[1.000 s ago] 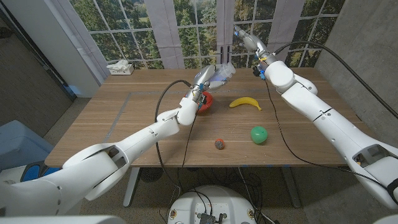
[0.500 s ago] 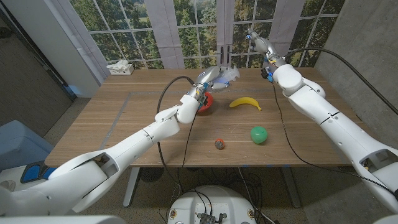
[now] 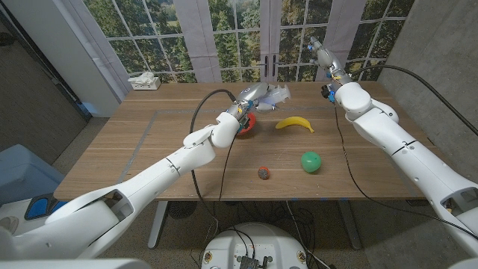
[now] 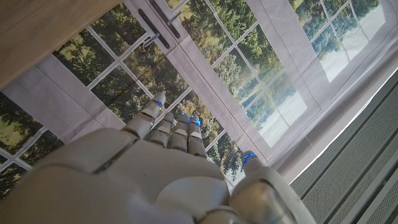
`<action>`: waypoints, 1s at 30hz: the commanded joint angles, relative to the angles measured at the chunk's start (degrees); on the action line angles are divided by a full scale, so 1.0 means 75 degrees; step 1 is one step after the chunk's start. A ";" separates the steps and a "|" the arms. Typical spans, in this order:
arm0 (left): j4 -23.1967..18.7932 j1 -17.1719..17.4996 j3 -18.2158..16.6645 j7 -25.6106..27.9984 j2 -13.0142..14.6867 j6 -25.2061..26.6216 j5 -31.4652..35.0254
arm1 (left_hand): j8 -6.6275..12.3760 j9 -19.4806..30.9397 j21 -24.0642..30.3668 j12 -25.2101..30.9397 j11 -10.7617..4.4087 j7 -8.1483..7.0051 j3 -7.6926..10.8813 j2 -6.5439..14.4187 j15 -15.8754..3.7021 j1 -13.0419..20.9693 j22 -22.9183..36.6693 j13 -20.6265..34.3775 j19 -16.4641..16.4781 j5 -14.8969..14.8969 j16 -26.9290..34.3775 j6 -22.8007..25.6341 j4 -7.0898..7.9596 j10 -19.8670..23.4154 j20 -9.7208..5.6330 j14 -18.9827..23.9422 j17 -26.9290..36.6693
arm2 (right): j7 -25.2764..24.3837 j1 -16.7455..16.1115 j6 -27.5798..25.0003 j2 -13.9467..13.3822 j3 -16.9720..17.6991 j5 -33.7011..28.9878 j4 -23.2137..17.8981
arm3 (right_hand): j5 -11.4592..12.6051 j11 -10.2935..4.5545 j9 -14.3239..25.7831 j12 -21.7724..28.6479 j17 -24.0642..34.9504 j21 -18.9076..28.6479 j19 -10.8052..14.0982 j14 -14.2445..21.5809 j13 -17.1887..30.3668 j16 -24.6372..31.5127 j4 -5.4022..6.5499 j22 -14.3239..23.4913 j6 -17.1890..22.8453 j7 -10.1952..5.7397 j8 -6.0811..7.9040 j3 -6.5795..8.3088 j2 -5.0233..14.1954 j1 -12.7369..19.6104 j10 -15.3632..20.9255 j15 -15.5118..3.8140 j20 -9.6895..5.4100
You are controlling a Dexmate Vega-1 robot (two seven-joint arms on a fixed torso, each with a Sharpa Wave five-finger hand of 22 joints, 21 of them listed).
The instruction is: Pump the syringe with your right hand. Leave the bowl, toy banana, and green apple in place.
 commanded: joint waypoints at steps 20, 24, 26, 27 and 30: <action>-0.1153 0.0315 0.0109 -0.1715 0.0426 0.1513 -0.0213 | -0.0103 0.0020 0.0154 0.0002 0.0088 0.0172 0.0129 0.1500 -0.0068 0.1509 0.0001 0.0007 0.0049 -0.0043 -0.0039 0.0093 -0.0009 -0.0006 -0.0885 0.0054 0.0003 | -0.0285 -0.0536 0.0314 -0.0159 0.0258 0.0456 -0.0289 | 0.0032 0.0070 0.0010 0.0040 -0.0001 0.0027 0.0042 0.0027 -0.0006 0.0038 -0.0019 0.0006 0.0083 -0.0009 0.0016 0.0046 0.0428 0.0057 0.0031 0.0088 0.0059; -0.1151 0.0301 0.0176 -0.1794 0.0445 0.1603 -0.0199 | -0.0109 0.0021 0.0166 -0.0001 0.0098 0.0167 0.0136 0.1494 -0.0068 0.1516 -0.0002 -0.0004 0.0047 -0.0045 -0.0042 0.0097 -0.0014 -0.0003 -0.0887 0.0053 -0.0003 | -0.0291 -0.0538 0.0356 -0.0149 0.0243 0.0454 -0.0282 | 0.0032 0.0072 0.0010 0.0037 -0.0003 0.0026 0.0040 0.0028 -0.0006 0.0039 -0.0020 0.0006 0.0087 -0.0015 0.0017 0.0047 0.0428 0.0058 0.0025 0.0089 0.0059; -0.1109 0.0269 0.0220 -0.1876 0.0445 0.1655 -0.0208 | -0.0112 0.0026 0.0173 -0.0001 0.0104 0.0173 0.0142 0.1493 -0.0067 0.1519 -0.0004 -0.0006 0.0044 -0.0046 -0.0045 0.0097 -0.0014 -0.0002 -0.0887 0.0051 -0.0006 | -0.0300 -0.0532 0.0356 -0.0147 0.0230 0.0438 -0.0283 | 0.0032 0.0068 0.0010 0.0040 -0.0004 0.0026 0.0042 0.0030 -0.0006 0.0040 -0.0020 0.0006 0.0089 -0.0011 0.0017 0.0046 0.0426 0.0058 0.0032 0.0093 0.0056; -0.1089 0.0260 0.0239 -0.1902 0.0440 0.1687 -0.0210 | -0.0112 0.0025 0.0176 -0.0002 0.0099 0.0181 0.0143 0.1491 -0.0067 0.1520 -0.0004 -0.0008 0.0045 -0.0046 -0.0045 0.0102 -0.0015 -0.0004 -0.0887 0.0052 -0.0007 | -0.0300 -0.0534 0.0352 -0.0141 0.0235 0.0454 -0.0287 | 0.0032 0.0065 0.0010 0.0039 -0.0004 0.0027 0.0045 0.0028 -0.0006 0.0040 -0.0021 0.0006 0.0083 -0.0016 0.0014 0.0046 0.0426 0.0058 0.0031 0.0093 0.0055; -0.1027 0.0217 0.0305 -0.1982 0.0440 0.1720 -0.0211 | -0.0124 0.0026 0.0186 0.0003 0.0106 0.0182 0.0150 0.1489 -0.0066 0.1523 -0.0008 0.0005 0.0040 -0.0048 -0.0045 0.0091 -0.0014 -0.0015 -0.0887 0.0056 -0.0011 | -0.0300 -0.0531 0.0370 -0.0146 0.0224 0.0437 -0.0287 | 0.0032 0.0072 0.0009 0.0037 -0.0006 0.0027 0.0045 0.0027 -0.0006 0.0039 -0.0022 0.0006 0.0082 -0.0011 0.0013 0.0046 0.0424 0.0059 0.0025 0.0092 0.0058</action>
